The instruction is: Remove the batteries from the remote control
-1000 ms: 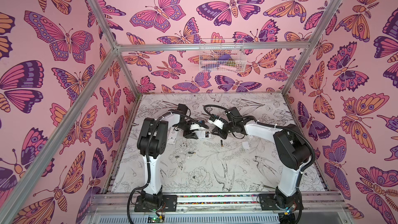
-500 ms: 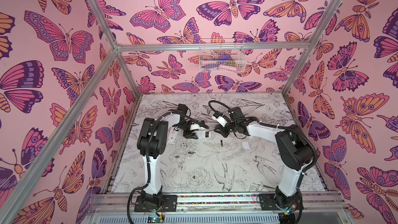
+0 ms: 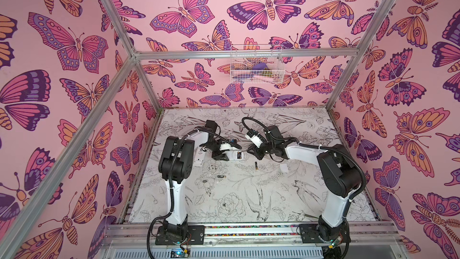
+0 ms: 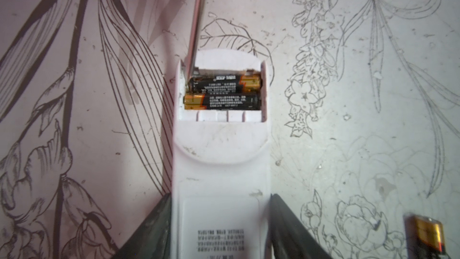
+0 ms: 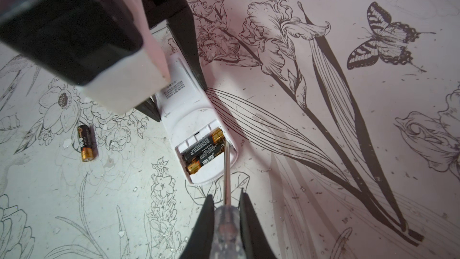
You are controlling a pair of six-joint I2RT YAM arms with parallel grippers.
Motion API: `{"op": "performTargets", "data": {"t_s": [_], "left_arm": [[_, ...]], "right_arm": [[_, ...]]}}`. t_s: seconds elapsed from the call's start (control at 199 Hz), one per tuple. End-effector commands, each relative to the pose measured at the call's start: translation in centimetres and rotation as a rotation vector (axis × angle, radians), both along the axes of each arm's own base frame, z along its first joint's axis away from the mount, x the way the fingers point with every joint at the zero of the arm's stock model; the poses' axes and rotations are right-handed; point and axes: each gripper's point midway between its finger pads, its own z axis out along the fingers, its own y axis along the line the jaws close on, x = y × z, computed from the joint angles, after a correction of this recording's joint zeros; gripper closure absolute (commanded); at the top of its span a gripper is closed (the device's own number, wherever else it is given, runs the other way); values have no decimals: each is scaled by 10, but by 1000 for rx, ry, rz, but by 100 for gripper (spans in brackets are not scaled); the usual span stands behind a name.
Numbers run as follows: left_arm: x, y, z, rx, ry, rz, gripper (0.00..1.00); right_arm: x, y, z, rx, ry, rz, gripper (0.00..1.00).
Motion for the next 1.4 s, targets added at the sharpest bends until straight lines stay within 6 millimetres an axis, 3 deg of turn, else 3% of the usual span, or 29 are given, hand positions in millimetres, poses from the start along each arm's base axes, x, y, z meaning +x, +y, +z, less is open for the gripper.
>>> {"op": "performTargets", "data": {"t_s": [0.0, 0.155, 0.361, 0.501, 0.662, 0.842, 1.063, 1.394], "left_arm": [[-22, -2, -36, 92, 40, -58, 40], [-21, -3, -37, 97, 36, -51, 40], [-19, -3, -39, 108, 33, -45, 40], [-19, -3, -40, 112, 35, -45, 40], [-20, -3, -39, 111, 34, -45, 40], [-21, -3, -39, 110, 30, -52, 41], [-21, -2, -39, 110, 31, -50, 41], [-21, -2, -40, 110, 30, -49, 41]], "right_arm": [[4, 10, 0, 8, -25, 12, 100], [0, 14, 4, 27, -12, 42, 100], [3, 10, 30, 41, -57, 44, 100], [-12, 9, 40, 43, -26, 97, 100], [-19, 2, 32, 20, -9, 94, 100], [0, 5, 37, 36, -67, 34, 100], [11, 8, 24, 31, -68, 4, 100], [-1, 16, 10, 20, -24, 52, 100]]}}
